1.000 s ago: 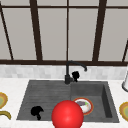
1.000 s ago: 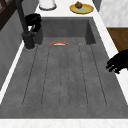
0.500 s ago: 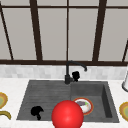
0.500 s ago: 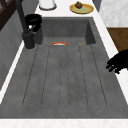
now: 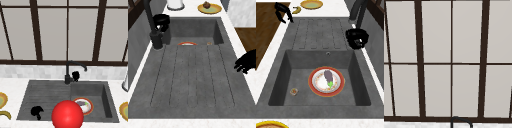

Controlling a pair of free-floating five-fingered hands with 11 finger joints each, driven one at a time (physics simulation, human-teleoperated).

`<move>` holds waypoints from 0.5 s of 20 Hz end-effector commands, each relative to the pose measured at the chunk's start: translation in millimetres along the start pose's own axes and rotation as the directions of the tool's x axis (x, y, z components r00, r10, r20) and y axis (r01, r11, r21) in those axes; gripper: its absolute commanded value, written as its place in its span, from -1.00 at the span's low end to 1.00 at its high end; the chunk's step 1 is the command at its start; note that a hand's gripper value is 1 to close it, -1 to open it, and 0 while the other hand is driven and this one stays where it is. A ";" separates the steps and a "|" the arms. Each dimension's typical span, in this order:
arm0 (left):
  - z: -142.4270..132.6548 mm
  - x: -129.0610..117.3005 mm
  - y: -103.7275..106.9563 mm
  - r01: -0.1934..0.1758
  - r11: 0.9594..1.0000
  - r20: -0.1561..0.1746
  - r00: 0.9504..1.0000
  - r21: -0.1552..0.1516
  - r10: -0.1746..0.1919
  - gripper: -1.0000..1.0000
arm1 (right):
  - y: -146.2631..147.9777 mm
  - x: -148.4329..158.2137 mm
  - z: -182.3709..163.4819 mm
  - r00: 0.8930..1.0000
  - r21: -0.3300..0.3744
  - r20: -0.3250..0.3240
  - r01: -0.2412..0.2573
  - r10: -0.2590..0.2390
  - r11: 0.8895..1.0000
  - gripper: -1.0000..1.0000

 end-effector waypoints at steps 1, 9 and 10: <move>0.0 0.0 0.0 0.000 1.000 0.000 1.000 0.000 0.000 0.00 | 6.7 2.4 7.0 0.991 -0.010 -0.054 0.120 -0.120 0.993 1.00; 0.0 0.0 0.0 0.000 1.000 0.000 1.000 0.000 0.000 0.00 | 13.9 -3.6 5.6 0.991 -0.026 -0.042 0.123 -0.124 0.992 1.00; 0.0 0.0 0.0 0.000 1.000 0.000 1.000 0.000 0.000 0.00 | 15.2 -5.1 6.1 0.991 -0.030 -0.039 0.128 -0.129 0.991 1.00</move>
